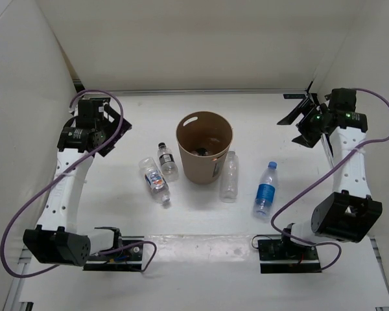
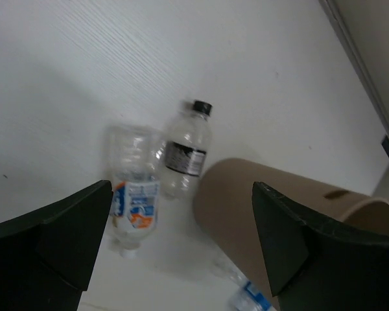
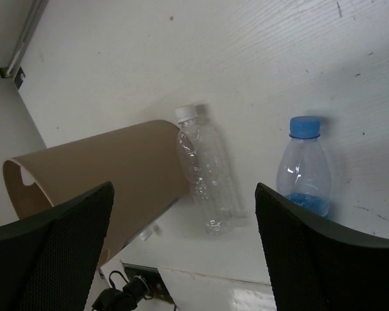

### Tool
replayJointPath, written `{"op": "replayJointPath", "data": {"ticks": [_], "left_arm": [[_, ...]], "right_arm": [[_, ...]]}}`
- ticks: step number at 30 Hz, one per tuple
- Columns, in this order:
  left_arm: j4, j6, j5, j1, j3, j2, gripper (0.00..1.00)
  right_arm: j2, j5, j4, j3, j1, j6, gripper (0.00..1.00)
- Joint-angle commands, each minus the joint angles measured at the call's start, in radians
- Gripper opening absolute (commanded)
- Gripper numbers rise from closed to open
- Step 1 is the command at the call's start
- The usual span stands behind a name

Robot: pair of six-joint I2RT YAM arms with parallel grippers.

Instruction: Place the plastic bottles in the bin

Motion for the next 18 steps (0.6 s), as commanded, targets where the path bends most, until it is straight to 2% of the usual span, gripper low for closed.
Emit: {"op": "replayJointPath", "data": {"ticks": [1,2,4,6,9,12,14,15,16,17,18], "left_arm": [[-0.126,-0.167,0.108,-0.081,0.102,-0.031,1.00],[-0.130,-0.167,0.107,-0.095,0.109,-0.037,1.00],[-0.100,-0.141,0.100,-0.141,0.124,-0.059,1.00],[-0.121,-0.060,0.079,-0.182,0.158,-0.108,1.00],[-0.156,0.019,0.022,-0.250,0.167,-0.226,1.00],[-0.138,0.051,0.013,-0.282,0.064,-0.360,1.00],[-0.109,0.051,-0.002,-0.282,-0.026,-0.410,1.00],[-0.112,0.072,-0.024,-0.284,-0.051,-0.454,1.00],[-0.123,0.092,-0.039,-0.284,-0.057,-0.462,1.00],[-0.129,0.115,-0.041,-0.284,-0.056,-0.461,1.00],[-0.159,0.194,-0.047,-0.282,-0.036,-0.455,1.00]], "right_arm": [[0.049,0.105,-0.175,0.099,0.019,-0.003,0.90],[0.069,0.053,-0.195,0.125,0.003,0.001,0.90],[0.122,0.063,-0.221,0.146,0.008,-0.015,0.90],[0.079,0.153,-0.228,0.148,0.040,-0.038,0.90],[-0.015,0.189,-0.177,0.123,0.071,-0.063,0.90],[-0.126,0.272,-0.143,0.076,0.071,-0.023,0.90],[-0.142,0.270,-0.136,0.100,0.072,-0.041,0.90],[-0.138,0.424,-0.148,0.185,0.122,-0.093,0.90],[-0.126,0.524,-0.228,0.267,0.216,-0.138,0.90],[-0.127,0.622,-0.237,0.289,0.350,-0.155,0.90],[-0.136,0.840,-0.156,0.265,0.394,-0.205,0.90]]}}
